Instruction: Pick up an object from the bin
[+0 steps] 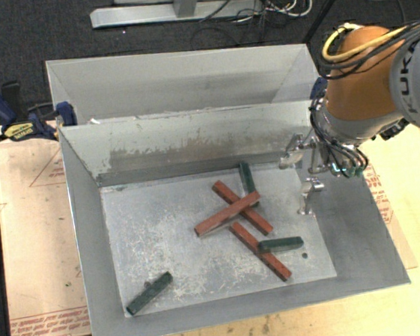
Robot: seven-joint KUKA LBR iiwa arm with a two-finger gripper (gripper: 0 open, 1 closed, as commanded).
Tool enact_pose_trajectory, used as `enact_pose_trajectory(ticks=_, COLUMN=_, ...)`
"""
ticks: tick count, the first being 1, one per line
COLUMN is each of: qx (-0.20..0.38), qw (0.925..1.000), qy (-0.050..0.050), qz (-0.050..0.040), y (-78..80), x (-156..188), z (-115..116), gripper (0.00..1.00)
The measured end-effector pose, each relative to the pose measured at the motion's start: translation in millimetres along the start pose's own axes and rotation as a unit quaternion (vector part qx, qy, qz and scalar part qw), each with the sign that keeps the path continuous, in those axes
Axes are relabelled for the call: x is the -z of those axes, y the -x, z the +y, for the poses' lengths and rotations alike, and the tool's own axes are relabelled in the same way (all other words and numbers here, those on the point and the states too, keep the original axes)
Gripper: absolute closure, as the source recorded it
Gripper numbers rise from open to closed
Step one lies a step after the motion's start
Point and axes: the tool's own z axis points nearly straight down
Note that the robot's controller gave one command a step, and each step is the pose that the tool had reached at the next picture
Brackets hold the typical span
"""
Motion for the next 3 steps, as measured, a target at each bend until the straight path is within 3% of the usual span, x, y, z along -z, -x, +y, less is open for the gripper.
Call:
enact_pose_trajectory(ticks=1, qx=0.001, qw=1.0, qy=0.0, qz=-0.0038, y=1.8, x=4.8, z=0.3, gripper=0.0)
enact_pose_trajectory(ticks=2, qx=0.03, qw=0.9995, qy=-0.002, qz=-0.0077, y=20.0, x=-24.1, z=24.9, gripper=0.0)
enact_pose_trajectory(ticks=3, qx=0.16, qw=0.9872, qy=0.0, qz=-0.0025, y=10.0, x=-48.5, z=66.7, gripper=0.0)
